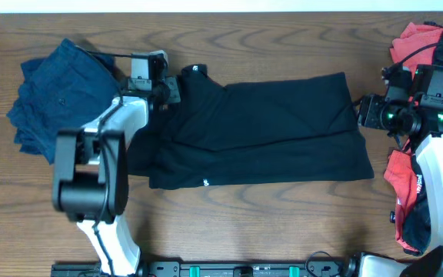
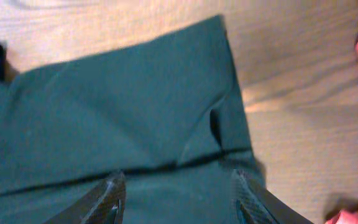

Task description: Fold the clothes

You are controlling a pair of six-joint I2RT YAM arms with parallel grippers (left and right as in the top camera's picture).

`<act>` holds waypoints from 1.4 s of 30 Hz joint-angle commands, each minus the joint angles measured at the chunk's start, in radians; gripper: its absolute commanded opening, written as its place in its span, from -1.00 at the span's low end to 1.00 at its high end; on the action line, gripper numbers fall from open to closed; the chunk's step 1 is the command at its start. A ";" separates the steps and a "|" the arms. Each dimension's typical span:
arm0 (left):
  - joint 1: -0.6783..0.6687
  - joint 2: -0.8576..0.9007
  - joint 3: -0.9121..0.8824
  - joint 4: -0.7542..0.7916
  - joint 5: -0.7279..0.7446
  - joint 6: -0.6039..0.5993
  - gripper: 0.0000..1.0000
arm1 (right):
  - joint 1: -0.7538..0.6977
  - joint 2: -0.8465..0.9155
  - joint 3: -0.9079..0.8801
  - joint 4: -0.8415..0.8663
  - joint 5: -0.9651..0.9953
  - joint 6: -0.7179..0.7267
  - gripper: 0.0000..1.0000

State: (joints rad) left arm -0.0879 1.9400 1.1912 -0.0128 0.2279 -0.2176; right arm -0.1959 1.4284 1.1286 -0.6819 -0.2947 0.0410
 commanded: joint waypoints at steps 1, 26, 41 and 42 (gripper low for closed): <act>0.004 -0.108 0.025 -0.022 -0.012 -0.024 -0.88 | -0.004 0.047 0.001 0.025 0.018 0.014 0.06; 0.004 0.009 0.022 -0.029 -0.013 -0.027 -0.28 | -0.005 0.189 0.001 0.015 0.017 0.014 0.01; 0.004 0.086 0.022 0.056 -0.013 -0.023 -0.27 | -0.005 0.189 0.001 0.003 0.014 0.014 0.01; 0.004 0.087 0.022 0.057 -0.013 -0.023 -0.27 | -0.005 0.189 0.001 0.002 0.014 0.014 0.01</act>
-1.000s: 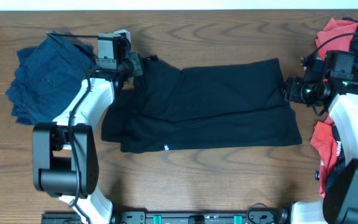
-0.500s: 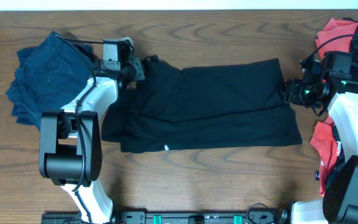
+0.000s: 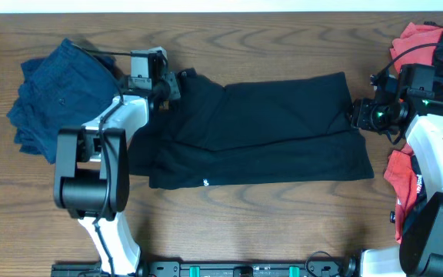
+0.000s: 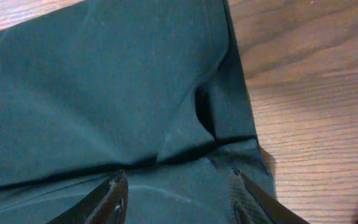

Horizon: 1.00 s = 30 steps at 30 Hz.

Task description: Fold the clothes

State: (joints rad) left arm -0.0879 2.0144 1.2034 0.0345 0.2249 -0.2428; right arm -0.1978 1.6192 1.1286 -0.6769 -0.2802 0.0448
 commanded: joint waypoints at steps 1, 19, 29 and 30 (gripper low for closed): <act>0.004 0.012 0.010 0.014 -0.010 0.002 -0.27 | -0.003 -0.002 0.001 -0.002 -0.001 0.010 0.01; 0.004 0.051 0.010 0.081 0.040 0.006 -0.73 | -0.003 -0.002 0.001 -0.008 -0.001 0.010 -0.01; 0.011 0.023 0.011 0.057 0.169 0.005 -0.88 | -0.003 -0.001 0.001 0.058 0.045 0.000 0.07; 0.015 0.008 0.011 0.039 0.177 0.005 -0.88 | -0.003 -0.001 0.001 0.077 0.045 -0.007 0.08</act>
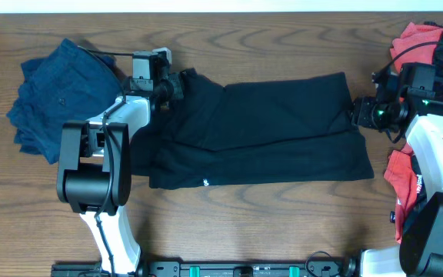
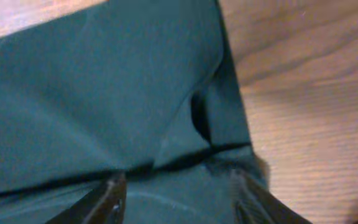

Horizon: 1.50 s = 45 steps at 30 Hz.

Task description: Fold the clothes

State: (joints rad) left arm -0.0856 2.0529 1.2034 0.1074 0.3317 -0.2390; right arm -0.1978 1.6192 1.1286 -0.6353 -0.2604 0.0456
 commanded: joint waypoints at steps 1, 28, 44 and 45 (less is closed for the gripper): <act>0.017 -0.046 0.011 -0.054 0.077 0.002 -0.88 | -0.003 -0.001 0.001 0.061 0.024 -0.027 0.09; 0.055 -0.228 0.011 -0.335 0.080 0.001 -0.88 | 0.037 0.497 0.001 0.932 -0.013 -0.095 0.29; 0.055 -0.228 0.010 -0.367 0.080 0.001 -0.88 | 0.076 0.536 0.001 0.980 0.036 -0.091 -0.24; 0.055 -0.228 0.010 -0.369 0.080 0.001 -0.88 | 0.077 0.536 0.001 0.980 0.038 -0.090 -0.48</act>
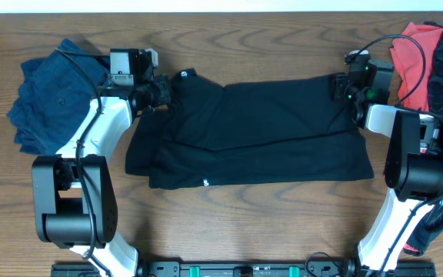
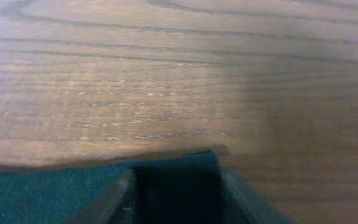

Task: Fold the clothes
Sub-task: 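Fold the shirt's top edge down toward the bottom edge with both grippers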

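A black garment (image 1: 268,131) lies spread flat across the middle of the table. My left gripper (image 1: 162,91) is at its upper left corner, touching the cloth; its jaws are too dark to read. My right gripper (image 1: 338,86) is at the upper right corner. In the right wrist view that corner of the black garment (image 2: 42,186) lies between the fingers (image 2: 118,196). The right gripper (image 2: 178,194) is open, its fingers standing apart on either side of the corner.
A folded blue garment (image 1: 52,92) lies at the far left. A heap of red and black clothes (image 1: 429,54) sits at the right edge, beside the right arm. Bare wooden table (image 1: 244,223) runs along the front.
My right gripper has moved from the garment's right edge up to its upper right corner and now straddles it. The left arm has swung outward, and the garment's lower left part reaches further left.
The right gripper first hovered open off the garment's right edge, then stood low over a fold there for two moments. It is now at the upper right corner. The left gripper stayed at the upper left corner throughout, with its arm shifting.
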You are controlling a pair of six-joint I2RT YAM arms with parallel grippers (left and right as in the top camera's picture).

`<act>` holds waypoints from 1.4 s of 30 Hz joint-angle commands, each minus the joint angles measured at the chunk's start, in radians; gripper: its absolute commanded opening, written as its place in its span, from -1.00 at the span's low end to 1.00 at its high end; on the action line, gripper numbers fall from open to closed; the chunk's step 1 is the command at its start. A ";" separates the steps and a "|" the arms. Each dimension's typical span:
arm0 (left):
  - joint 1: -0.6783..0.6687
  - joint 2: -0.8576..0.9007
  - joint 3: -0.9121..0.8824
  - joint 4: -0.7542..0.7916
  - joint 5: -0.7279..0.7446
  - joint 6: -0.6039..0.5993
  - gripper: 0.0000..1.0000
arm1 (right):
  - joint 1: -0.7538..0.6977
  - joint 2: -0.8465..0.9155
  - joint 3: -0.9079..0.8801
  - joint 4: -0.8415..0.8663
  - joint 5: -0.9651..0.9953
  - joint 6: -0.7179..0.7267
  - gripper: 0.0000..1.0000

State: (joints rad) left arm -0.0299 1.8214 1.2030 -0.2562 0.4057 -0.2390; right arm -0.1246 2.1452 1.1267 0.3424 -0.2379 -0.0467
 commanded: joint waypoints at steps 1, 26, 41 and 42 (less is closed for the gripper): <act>0.000 0.004 0.011 -0.006 0.006 0.001 -0.88 | 0.003 0.010 0.003 0.002 0.029 0.018 -0.67; 0.131 -0.011 0.011 0.047 -0.050 -0.051 -0.88 | -0.091 -0.015 0.092 -0.120 0.122 0.158 -0.99; 0.149 -0.135 0.011 0.039 0.085 -0.051 -0.88 | -0.101 -0.217 0.138 -0.389 0.127 0.154 -0.98; 0.149 -0.158 0.011 0.006 0.085 -0.050 -0.88 | -0.105 -0.240 0.138 -0.436 0.140 0.154 -0.98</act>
State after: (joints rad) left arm 0.1043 1.7496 1.2030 -0.2199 0.4816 -0.2897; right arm -0.2039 1.9873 1.2449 -0.0448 -0.1471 0.1009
